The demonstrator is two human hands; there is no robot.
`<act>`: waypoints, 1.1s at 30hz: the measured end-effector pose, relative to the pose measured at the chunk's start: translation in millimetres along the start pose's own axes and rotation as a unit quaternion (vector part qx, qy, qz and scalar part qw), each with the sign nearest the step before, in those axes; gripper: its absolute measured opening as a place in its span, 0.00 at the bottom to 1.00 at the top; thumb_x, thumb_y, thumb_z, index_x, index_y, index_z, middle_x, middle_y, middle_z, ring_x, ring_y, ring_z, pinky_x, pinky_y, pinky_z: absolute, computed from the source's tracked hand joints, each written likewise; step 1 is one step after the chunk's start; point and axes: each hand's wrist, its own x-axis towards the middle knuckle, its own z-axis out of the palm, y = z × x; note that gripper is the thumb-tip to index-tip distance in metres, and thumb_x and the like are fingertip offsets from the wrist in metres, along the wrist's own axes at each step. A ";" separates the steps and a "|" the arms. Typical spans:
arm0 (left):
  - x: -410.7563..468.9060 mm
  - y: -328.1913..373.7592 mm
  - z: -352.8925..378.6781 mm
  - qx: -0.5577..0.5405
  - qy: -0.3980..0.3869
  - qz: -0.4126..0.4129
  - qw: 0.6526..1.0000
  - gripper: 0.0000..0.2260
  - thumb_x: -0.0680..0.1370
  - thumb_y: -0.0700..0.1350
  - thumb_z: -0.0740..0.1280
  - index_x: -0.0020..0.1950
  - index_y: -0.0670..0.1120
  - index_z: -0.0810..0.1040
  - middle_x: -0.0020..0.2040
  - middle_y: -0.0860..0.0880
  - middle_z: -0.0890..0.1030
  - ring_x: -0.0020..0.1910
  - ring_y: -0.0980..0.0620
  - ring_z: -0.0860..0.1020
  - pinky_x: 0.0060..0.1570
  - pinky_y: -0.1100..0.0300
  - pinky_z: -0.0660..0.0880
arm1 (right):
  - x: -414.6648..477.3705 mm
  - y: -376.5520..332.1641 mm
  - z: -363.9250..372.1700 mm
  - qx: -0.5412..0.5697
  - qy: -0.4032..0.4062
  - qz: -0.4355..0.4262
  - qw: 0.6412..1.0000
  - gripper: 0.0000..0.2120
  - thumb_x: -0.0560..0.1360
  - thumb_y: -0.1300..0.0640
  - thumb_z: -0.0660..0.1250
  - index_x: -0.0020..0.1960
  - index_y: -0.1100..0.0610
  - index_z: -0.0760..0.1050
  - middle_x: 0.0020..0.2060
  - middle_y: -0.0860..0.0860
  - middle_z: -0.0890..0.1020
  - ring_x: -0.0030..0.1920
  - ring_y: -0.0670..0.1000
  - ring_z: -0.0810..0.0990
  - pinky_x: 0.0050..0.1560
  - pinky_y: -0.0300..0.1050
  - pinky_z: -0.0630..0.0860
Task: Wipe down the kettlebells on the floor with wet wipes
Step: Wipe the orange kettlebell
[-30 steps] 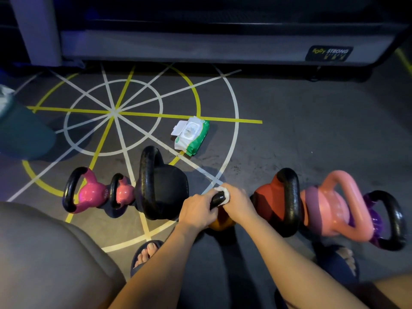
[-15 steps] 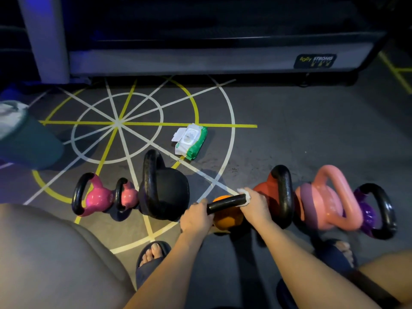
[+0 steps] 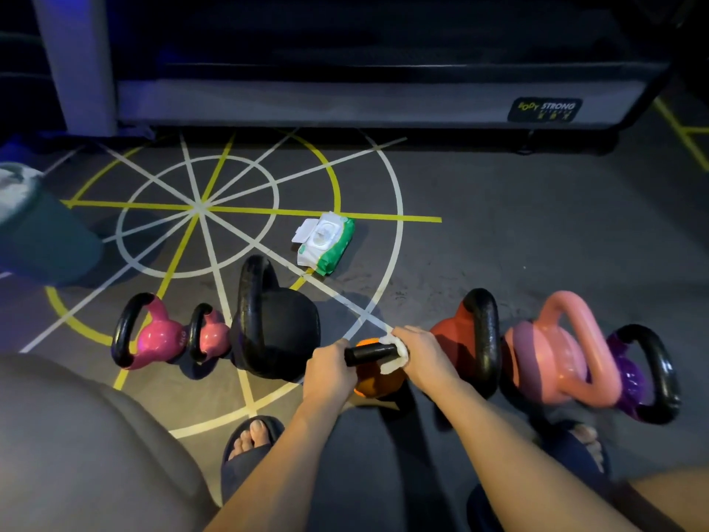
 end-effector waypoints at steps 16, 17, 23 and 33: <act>-5.2 -19.8 -20.1 -0.026 -0.073 -0.054 0.996 0.19 0.79 0.44 0.68 0.66 0.52 0.63 0.59 0.46 0.74 0.55 0.41 0.79 0.59 0.46 0.76 | -13.7 -6.6 27.9 0.251 -0.012 0.202 0.947 0.13 0.72 0.64 0.70 0.52 0.49 0.81 0.46 0.47 0.83 0.49 0.48 0.80 0.57 0.48 0.77; -7.3 -23.5 -20.6 -0.036 -0.081 -0.059 0.994 0.26 0.79 0.44 0.68 0.72 0.54 0.58 0.62 0.45 0.73 0.58 0.41 0.79 0.62 0.46 0.75 | -15.9 -6.5 29.8 0.269 -0.018 0.227 0.936 0.11 0.72 0.65 0.71 0.48 0.50 0.80 0.44 0.49 0.84 0.46 0.48 0.81 0.55 0.49 0.78; -15.7 -33.4 -25.3 -0.056 -0.055 -0.013 0.997 0.27 0.80 0.45 0.68 0.77 0.54 0.61 0.68 0.47 0.73 0.63 0.48 0.77 0.65 0.50 0.74 | 1.4 -16.0 16.8 0.110 -0.048 0.139 0.983 0.08 0.70 0.53 0.72 0.40 0.40 0.77 0.36 0.40 0.77 0.44 0.46 0.77 0.45 0.42 0.71; -16.1 -41.3 -32.8 -0.030 -0.045 0.018 0.998 0.27 0.83 0.44 0.65 0.81 0.53 0.61 0.69 0.47 0.77 0.67 0.49 0.76 0.68 0.52 0.72 | -3.1 -39.3 9.9 -0.089 -0.079 0.051 0.992 0.12 0.73 0.42 0.68 0.53 0.45 0.75 0.48 0.46 0.81 0.53 0.51 0.79 0.48 0.45 0.73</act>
